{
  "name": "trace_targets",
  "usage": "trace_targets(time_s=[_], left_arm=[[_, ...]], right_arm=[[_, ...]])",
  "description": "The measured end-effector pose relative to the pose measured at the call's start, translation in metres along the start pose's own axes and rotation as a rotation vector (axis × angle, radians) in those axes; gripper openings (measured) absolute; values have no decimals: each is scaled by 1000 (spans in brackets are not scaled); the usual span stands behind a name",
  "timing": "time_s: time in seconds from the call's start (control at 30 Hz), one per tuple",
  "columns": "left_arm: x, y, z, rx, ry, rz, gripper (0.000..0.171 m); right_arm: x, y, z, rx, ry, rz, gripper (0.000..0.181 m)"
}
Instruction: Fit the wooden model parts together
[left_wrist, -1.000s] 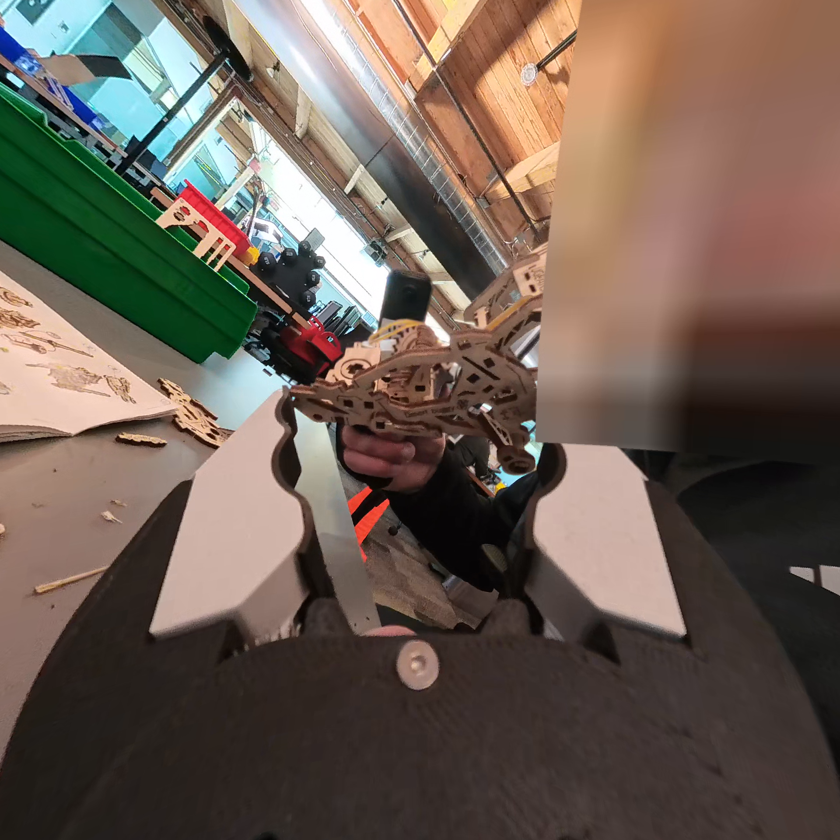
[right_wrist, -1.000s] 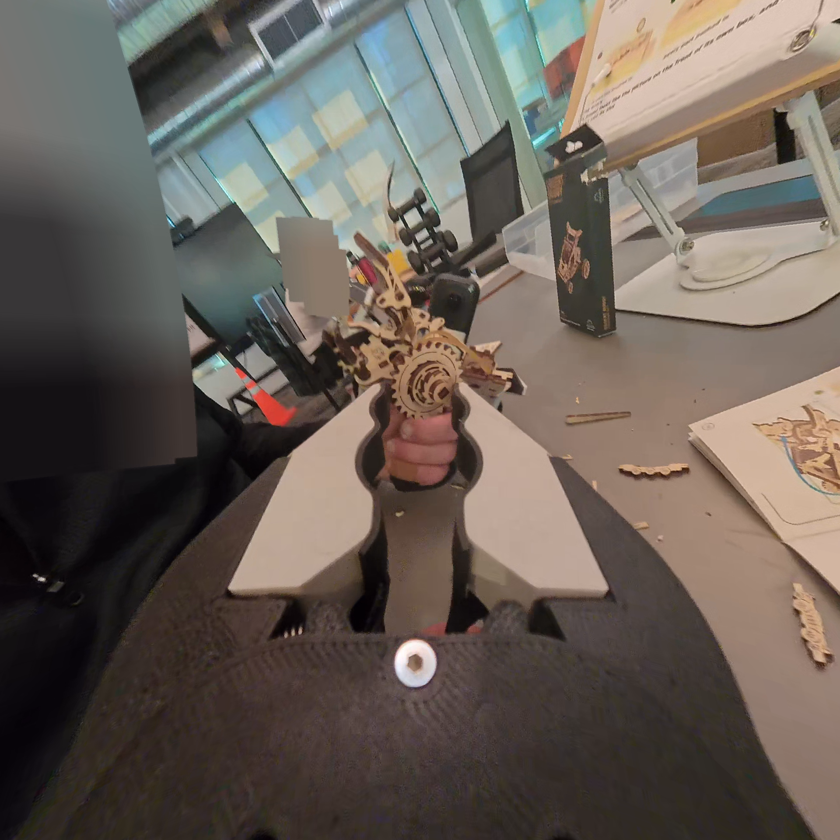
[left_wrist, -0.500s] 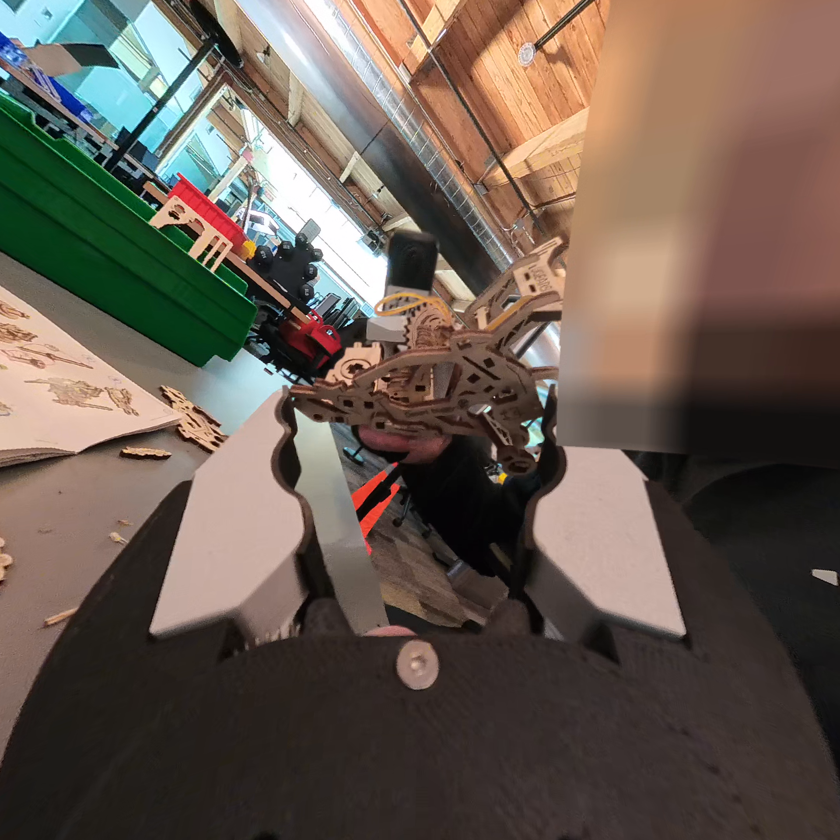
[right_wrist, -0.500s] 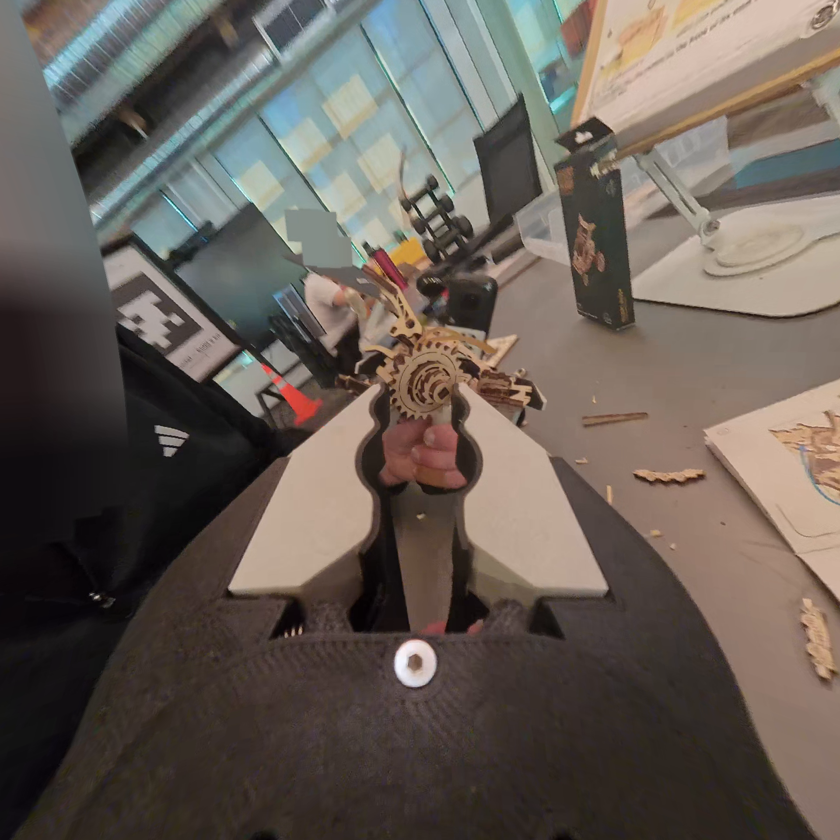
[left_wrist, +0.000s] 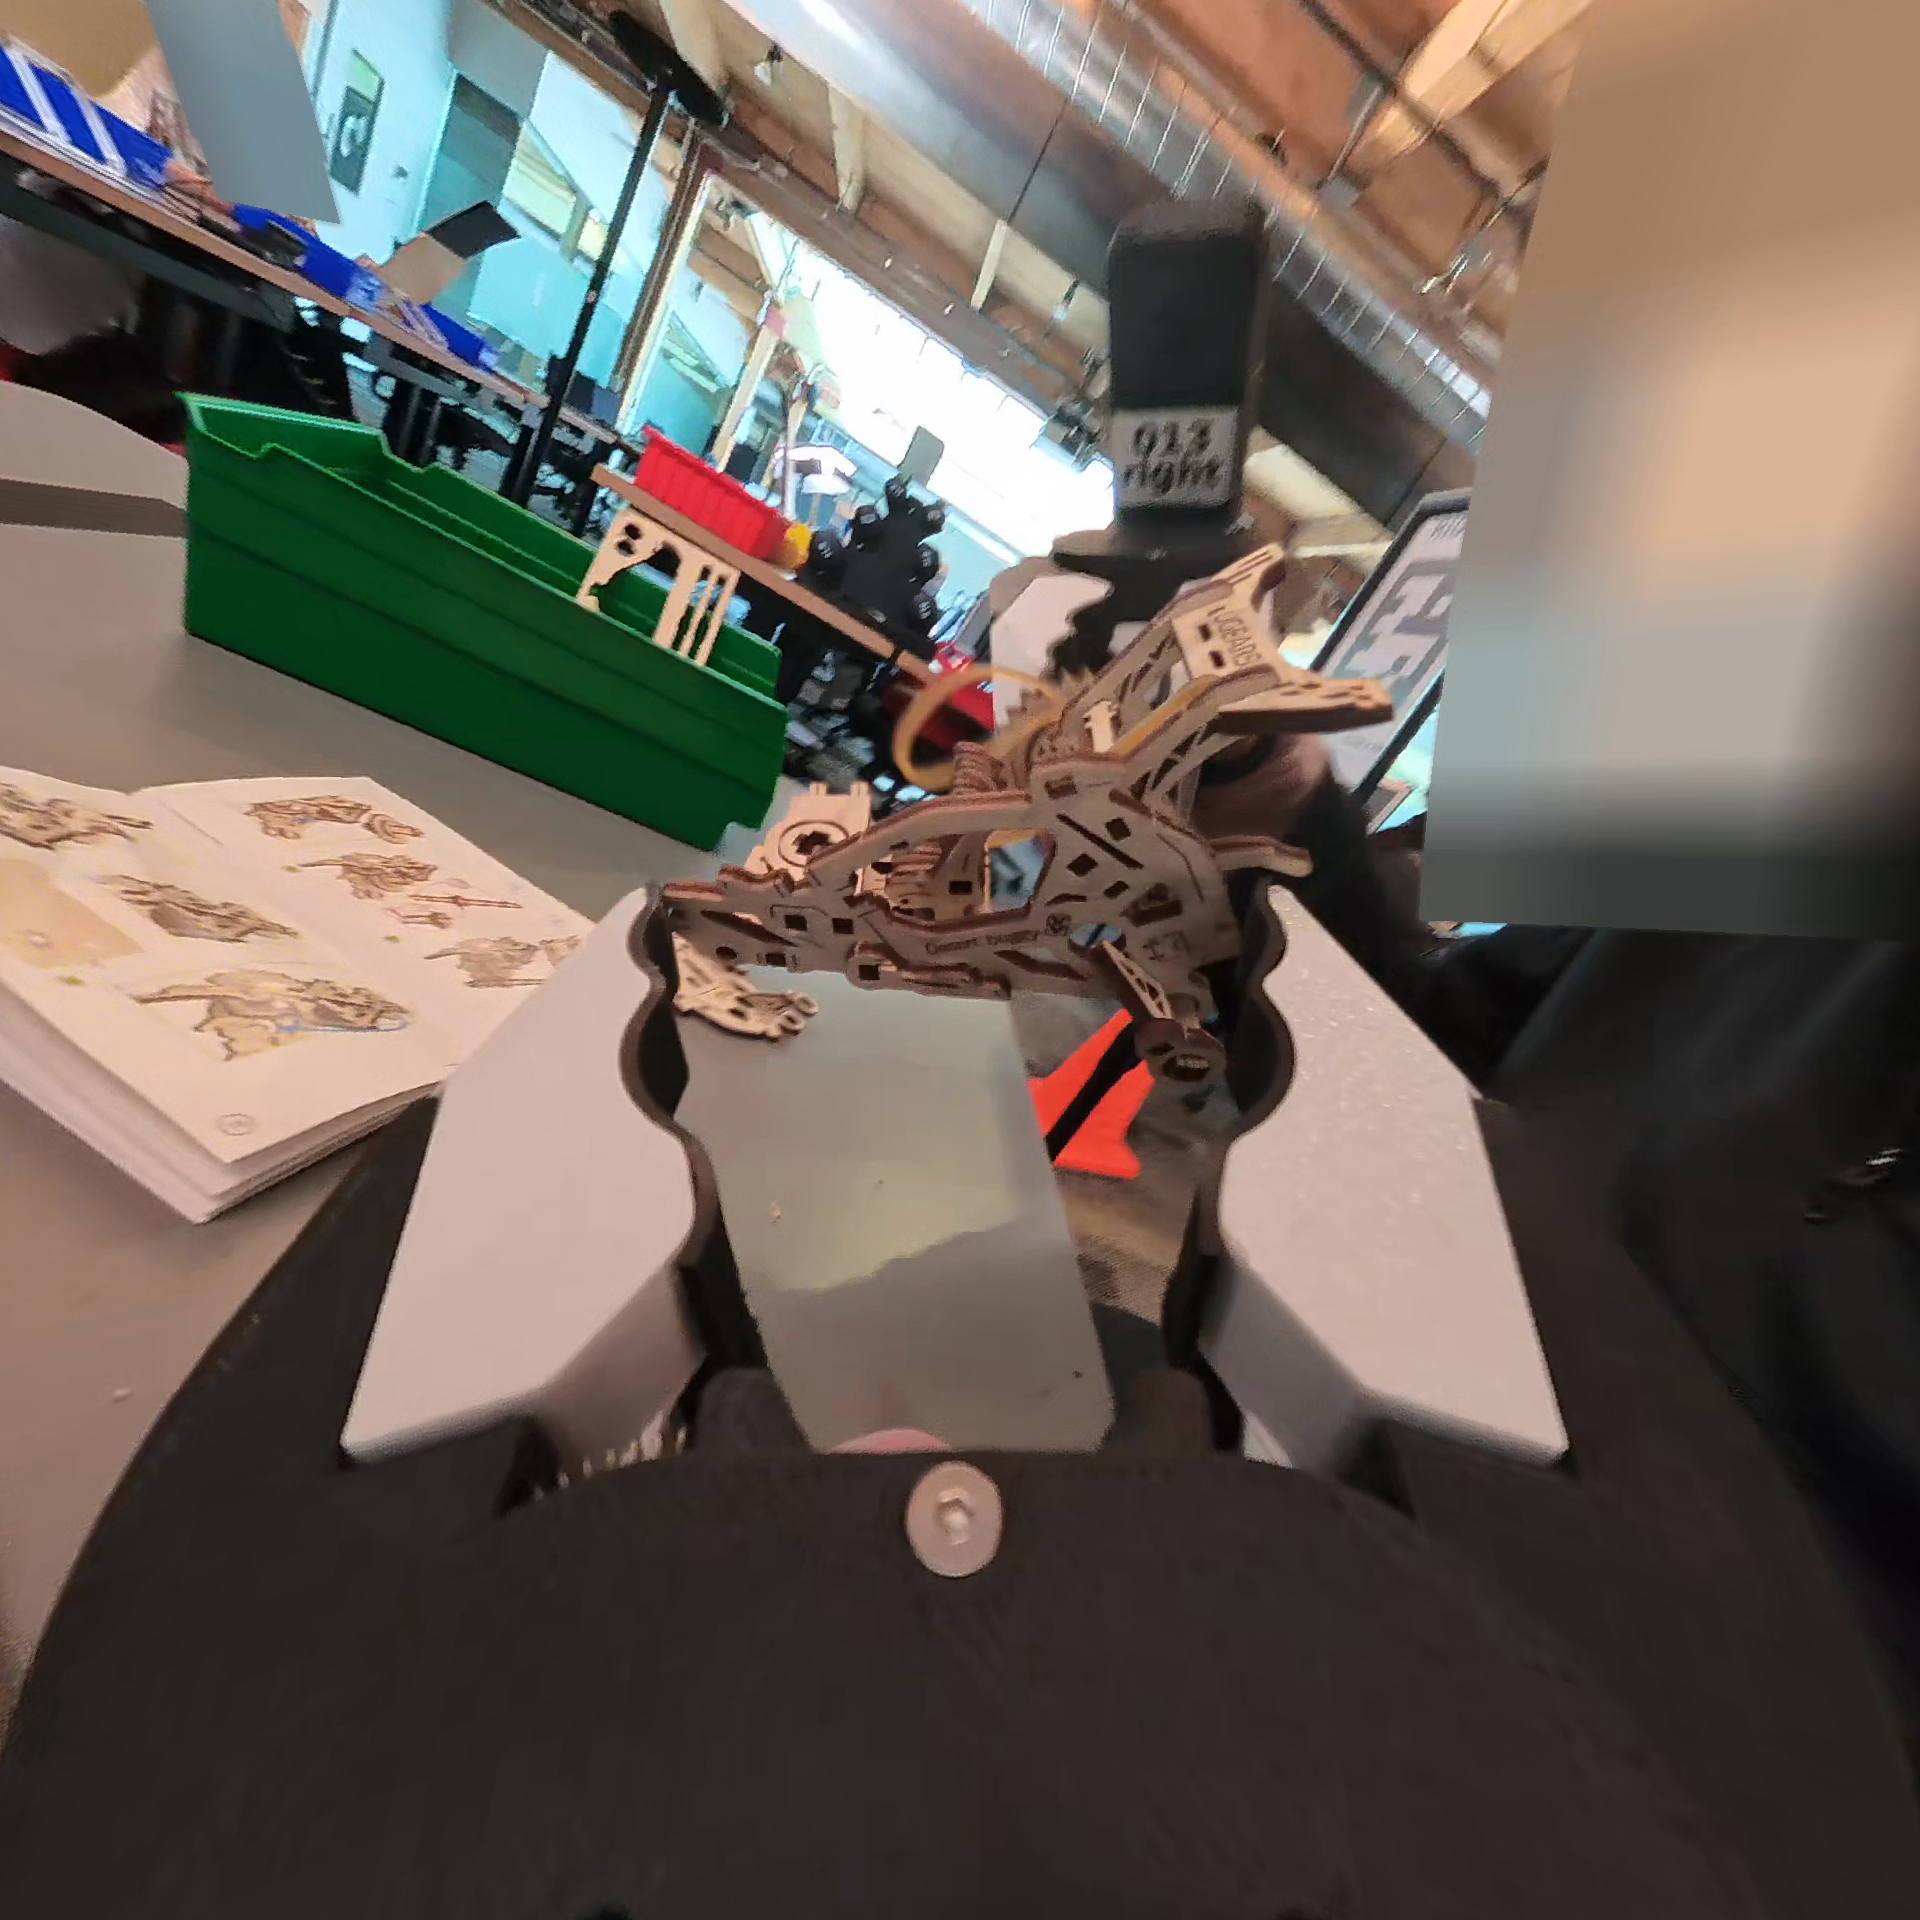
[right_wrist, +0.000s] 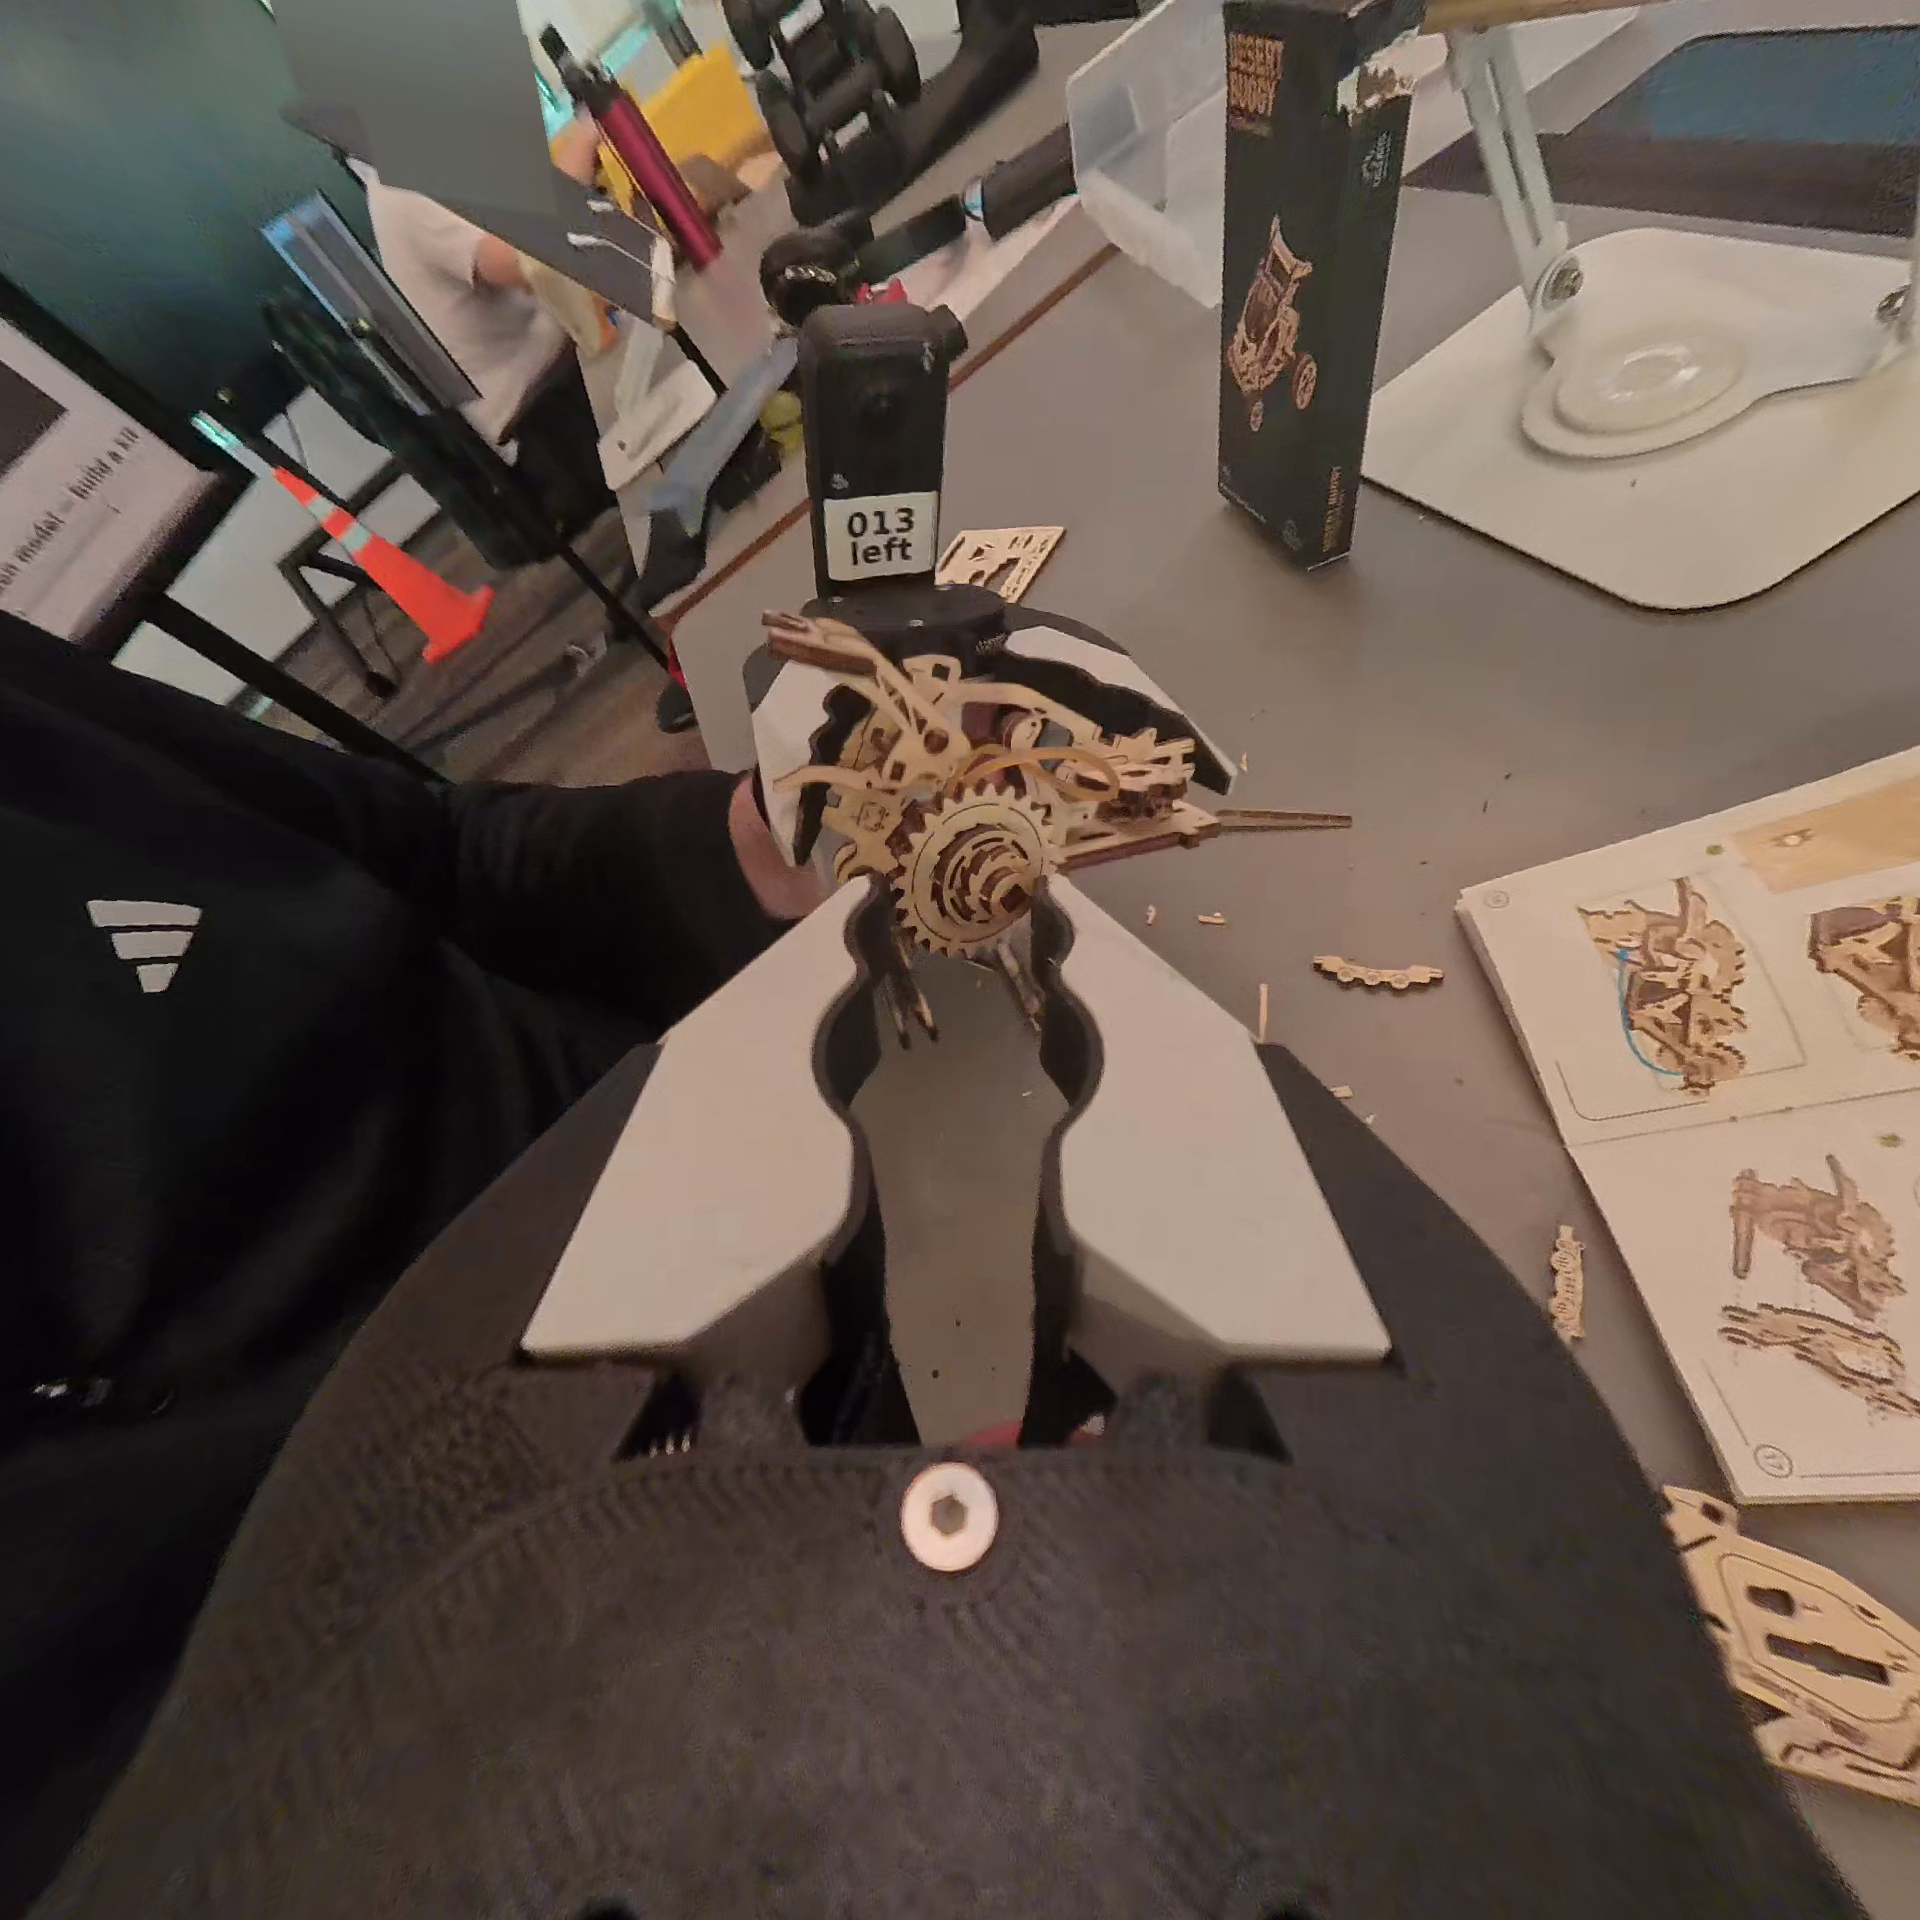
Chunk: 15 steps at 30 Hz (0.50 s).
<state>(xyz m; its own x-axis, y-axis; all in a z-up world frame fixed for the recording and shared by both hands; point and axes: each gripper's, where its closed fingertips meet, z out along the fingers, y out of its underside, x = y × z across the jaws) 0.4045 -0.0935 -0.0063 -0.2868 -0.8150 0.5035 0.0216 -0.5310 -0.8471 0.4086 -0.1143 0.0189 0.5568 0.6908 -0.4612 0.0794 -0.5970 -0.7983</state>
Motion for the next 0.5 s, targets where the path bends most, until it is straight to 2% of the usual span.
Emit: trace_targets(time_s=[0.2,0.5], left_arm=[[-2,0,5,-19,-52,69,105],[-6,-5,0,14,-97,102,105]], right_arm=[[3,6,10,-114,55,-25,23],[8,7,15,-159,65,-14,23]])
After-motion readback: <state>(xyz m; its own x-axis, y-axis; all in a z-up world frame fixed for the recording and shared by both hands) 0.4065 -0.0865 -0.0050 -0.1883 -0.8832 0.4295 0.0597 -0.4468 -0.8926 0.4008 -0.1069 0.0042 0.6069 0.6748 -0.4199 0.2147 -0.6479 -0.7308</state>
